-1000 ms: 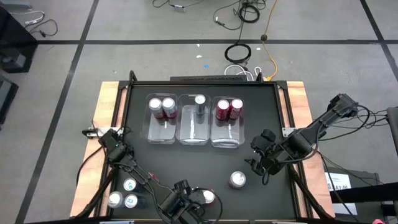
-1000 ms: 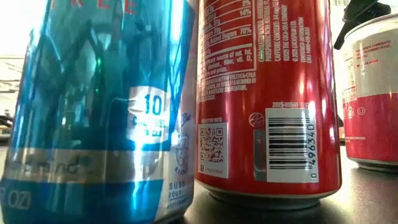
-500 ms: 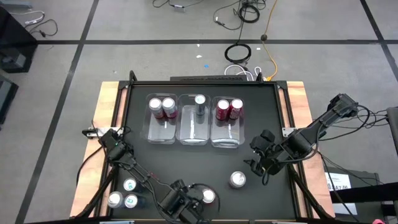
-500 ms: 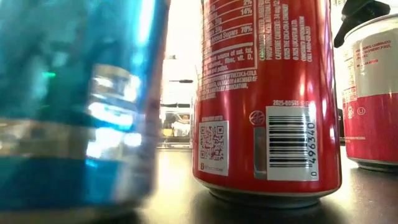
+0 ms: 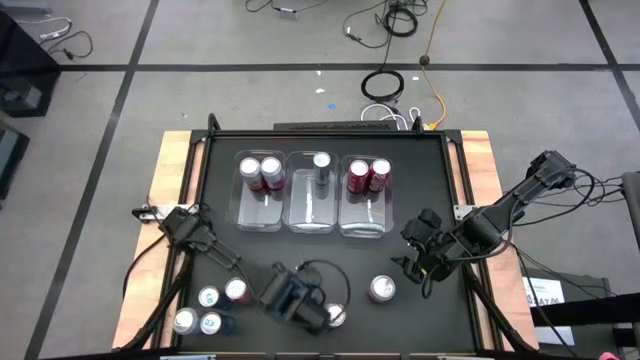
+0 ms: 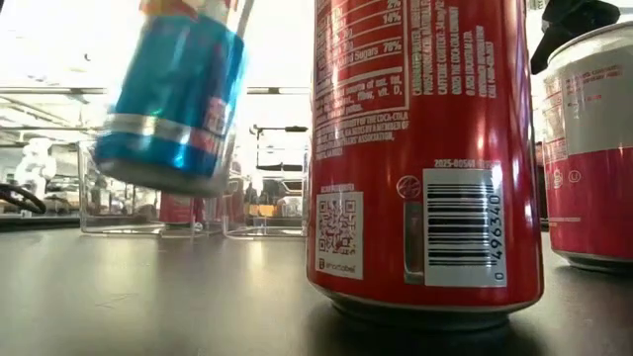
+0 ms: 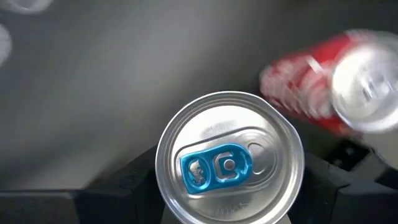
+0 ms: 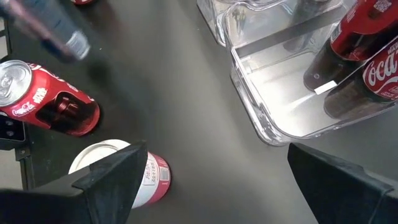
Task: Sort soda cans
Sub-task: Put the blue soda can into the center transparent bin
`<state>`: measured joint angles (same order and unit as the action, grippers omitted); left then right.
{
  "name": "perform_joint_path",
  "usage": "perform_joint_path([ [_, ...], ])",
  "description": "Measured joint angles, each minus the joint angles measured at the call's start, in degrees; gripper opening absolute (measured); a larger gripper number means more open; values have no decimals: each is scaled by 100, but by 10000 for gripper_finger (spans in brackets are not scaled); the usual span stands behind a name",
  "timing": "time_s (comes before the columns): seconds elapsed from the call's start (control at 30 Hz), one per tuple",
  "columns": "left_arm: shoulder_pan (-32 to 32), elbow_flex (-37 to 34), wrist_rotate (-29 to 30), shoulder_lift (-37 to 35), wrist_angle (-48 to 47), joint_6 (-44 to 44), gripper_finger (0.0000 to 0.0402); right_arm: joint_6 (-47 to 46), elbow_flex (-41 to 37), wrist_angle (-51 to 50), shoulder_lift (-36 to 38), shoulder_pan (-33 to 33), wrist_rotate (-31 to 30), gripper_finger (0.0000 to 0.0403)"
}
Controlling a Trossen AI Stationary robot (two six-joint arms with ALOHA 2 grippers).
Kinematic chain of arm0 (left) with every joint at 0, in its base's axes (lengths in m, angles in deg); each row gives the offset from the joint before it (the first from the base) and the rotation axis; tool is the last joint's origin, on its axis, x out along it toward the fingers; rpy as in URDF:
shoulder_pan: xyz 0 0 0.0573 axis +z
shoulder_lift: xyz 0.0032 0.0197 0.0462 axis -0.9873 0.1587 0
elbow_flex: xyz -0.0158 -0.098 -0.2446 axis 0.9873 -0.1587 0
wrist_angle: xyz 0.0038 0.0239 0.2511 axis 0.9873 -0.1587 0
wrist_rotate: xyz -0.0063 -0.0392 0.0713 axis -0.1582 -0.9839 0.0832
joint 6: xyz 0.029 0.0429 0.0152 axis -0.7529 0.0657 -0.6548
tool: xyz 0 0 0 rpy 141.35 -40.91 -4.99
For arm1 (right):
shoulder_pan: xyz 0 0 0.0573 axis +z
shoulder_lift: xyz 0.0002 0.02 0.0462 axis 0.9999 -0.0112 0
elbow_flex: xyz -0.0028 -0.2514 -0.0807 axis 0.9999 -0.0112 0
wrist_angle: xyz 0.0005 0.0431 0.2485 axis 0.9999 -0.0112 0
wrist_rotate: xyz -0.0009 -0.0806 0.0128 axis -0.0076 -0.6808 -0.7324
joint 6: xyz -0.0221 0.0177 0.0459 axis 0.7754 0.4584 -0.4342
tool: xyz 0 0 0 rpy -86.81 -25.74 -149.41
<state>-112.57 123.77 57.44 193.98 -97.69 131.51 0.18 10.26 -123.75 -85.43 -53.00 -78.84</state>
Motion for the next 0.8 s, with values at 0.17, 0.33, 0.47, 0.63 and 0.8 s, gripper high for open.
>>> perform_joint_path([
  [0.17,403,0,85,-405,-319,-162,255,0,0,55,0,0,0,382],
  [0.33,876,2,419,-959,-417,-822,256,2,0,211,0,0,-2,382],
  [0.47,1349,4,816,-1405,-455,-1410,256,-24,0,250,-50,0,-2,382],
  [0.63,2183,7,1038,-1708,-438,-2532,256,-39,0,281,-200,0,0,382],
  [0.8,3089,-28,690,-1682,-345,-3902,256,-42,0,455,-373,0,-11,382],
])
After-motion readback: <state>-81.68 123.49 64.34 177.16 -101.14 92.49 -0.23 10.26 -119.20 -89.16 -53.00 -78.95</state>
